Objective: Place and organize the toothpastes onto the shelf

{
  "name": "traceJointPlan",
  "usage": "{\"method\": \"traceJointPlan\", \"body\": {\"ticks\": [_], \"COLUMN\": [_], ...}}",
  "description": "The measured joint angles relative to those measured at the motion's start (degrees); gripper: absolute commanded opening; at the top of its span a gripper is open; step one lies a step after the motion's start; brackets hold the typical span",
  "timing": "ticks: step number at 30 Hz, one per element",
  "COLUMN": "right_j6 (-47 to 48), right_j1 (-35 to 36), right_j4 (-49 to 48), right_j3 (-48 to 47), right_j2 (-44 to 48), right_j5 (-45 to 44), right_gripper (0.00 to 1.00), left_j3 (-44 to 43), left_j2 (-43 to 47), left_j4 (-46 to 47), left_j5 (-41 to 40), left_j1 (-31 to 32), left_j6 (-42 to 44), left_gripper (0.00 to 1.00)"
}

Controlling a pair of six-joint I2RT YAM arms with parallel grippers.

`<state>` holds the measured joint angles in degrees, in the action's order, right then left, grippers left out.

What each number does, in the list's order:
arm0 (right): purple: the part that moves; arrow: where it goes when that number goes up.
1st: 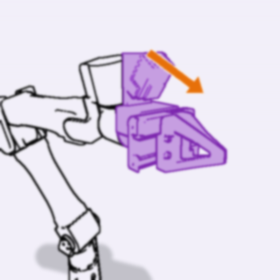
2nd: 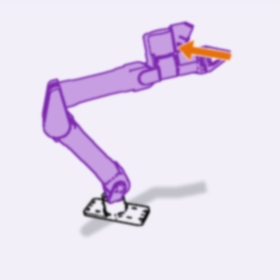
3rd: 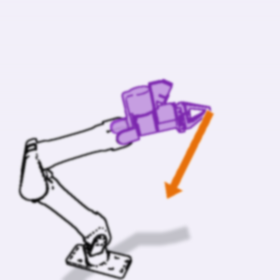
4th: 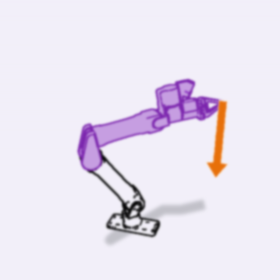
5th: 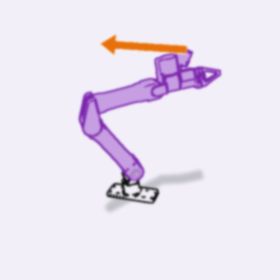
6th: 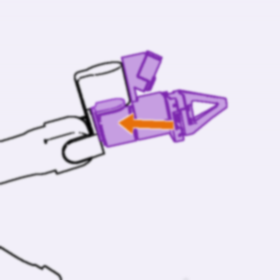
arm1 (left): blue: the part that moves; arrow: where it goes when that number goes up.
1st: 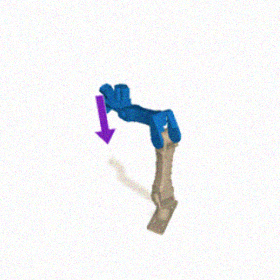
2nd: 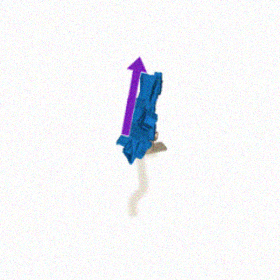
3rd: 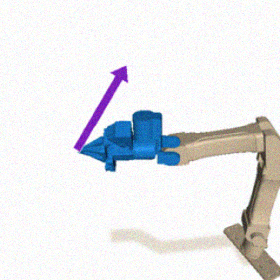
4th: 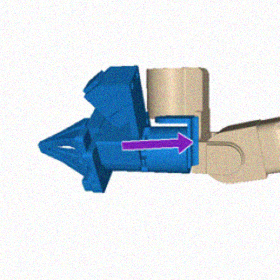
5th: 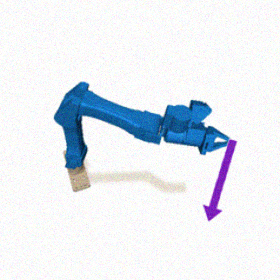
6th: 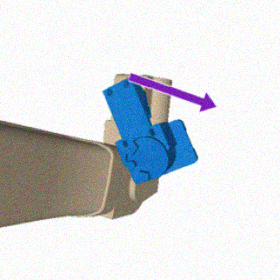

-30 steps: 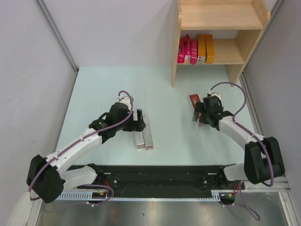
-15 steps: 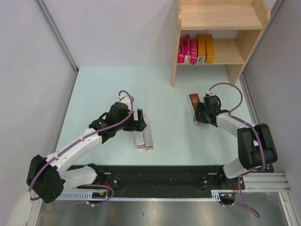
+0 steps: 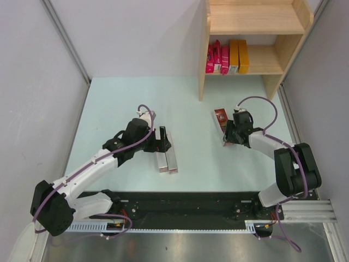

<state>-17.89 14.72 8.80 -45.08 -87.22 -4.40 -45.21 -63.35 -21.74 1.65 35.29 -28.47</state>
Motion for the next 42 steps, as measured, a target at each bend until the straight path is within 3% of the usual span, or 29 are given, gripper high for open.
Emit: {"method": "traceJointPlan", "body": {"ticks": [10, 21, 26, 32, 42], "right_j6": [-0.6, -5.8, -8.2, -10.3, -11.3], "right_j1": [5.7, 25.4, 34.3, 40.2, 43.5], "right_j4": [3.7, 8.4, 9.4, 10.3, 11.2], "right_j3": [0.4, -0.9, -3.3, -4.2, -4.2], "right_j2": [12.3, 24.6, 26.1, 26.4, 27.5], "right_j5": [-0.5, -4.8, -7.2, -10.7, -13.4], "right_gripper": [0.38, 0.39, 0.39, 0.39, 0.40], "left_j3": [-0.9, -1.0, -1.0, 0.1, 3.4], "left_j2": [0.7, -2.1, -4.6, -4.9, -4.7], "left_j4": [1.5, 12.2, 19.4, 28.3, 33.7], "left_j5": [4.5, 14.0, 18.7, 22.7, 22.8], "left_j1": [0.0, -0.5, -0.7, -1.0, -1.9], "left_j6": [-1.5, -6.1, -10.3, -15.2, -18.9], "left_gripper": [1.00, 1.00, 1.00, 1.00, 0.83]}}
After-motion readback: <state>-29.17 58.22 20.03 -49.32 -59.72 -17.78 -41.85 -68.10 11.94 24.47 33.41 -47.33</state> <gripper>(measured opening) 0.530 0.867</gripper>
